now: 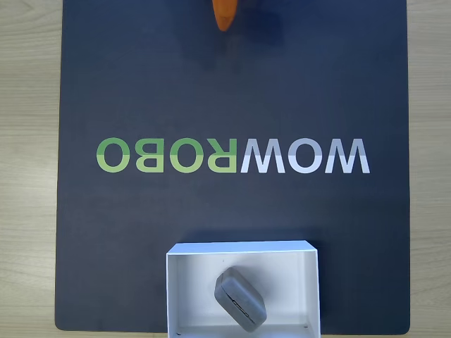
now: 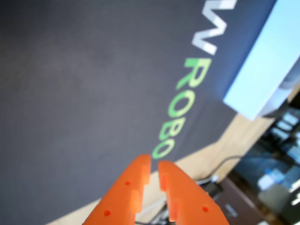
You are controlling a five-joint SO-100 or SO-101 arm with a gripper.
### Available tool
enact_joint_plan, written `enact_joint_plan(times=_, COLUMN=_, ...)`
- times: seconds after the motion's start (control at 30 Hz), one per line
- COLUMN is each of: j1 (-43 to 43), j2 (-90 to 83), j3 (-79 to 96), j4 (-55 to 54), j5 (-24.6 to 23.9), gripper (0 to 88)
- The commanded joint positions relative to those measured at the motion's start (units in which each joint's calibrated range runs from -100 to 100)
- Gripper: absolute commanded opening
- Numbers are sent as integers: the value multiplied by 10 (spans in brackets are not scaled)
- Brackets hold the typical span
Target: Grab the usb to bin
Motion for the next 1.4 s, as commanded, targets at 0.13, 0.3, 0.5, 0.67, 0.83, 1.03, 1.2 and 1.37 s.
enact_joint_plan(times=0.13, j1=15, j2=-146, j3=147, j4=11, j5=16, gripper=20)
enact_joint_plan(times=0.3, j1=9, j2=-141, j3=170, j4=-4, j5=14, gripper=18)
enact_joint_plan(times=0.5, j1=18, j2=-141, j3=212, j4=-23, j5=1, gripper=16)
enact_joint_plan(times=0.67, j1=19, j2=-141, j3=210, j4=-25, j5=-37, gripper=9)
enact_joint_plan(times=0.83, j1=19, j2=-141, j3=209, j4=-25, j5=-37, gripper=9)
enact_joint_plan(times=1.03, j1=18, j2=-141, j3=209, j4=-25, j5=-37, gripper=9)
enact_joint_plan(times=1.2, j1=18, j2=-141, j3=209, j4=-25, j5=-37, gripper=9)
enact_joint_plan(times=1.37, j1=18, j2=-141, j3=209, j4=-25, j5=-37, gripper=9)
